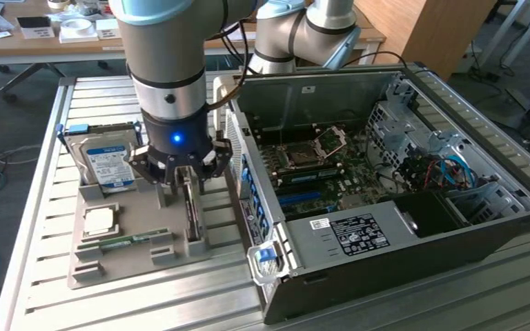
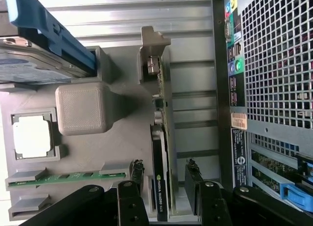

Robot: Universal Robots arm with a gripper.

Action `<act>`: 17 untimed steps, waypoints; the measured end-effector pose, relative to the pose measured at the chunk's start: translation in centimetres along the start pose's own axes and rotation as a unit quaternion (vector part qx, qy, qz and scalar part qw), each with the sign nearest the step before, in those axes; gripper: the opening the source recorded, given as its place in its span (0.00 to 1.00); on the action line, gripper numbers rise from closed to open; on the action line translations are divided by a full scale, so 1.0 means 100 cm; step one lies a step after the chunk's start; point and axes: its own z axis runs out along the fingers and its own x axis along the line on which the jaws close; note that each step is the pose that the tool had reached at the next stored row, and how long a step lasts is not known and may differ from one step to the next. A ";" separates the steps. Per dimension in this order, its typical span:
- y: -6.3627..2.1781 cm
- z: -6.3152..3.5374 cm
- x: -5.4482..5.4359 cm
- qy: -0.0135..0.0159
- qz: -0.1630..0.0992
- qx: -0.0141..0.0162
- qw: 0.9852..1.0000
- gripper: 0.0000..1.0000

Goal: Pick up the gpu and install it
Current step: 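Pick up the gpu and move the gpu toward the slot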

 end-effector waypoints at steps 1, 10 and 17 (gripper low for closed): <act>-0.0001 0.0018 0.000 0.000 0.000 0.000 1.000 0.47; -0.0007 0.0168 0.000 0.000 0.000 0.000 1.000 0.47; 0.0026 0.0201 0.001 0.000 0.000 0.000 1.000 0.47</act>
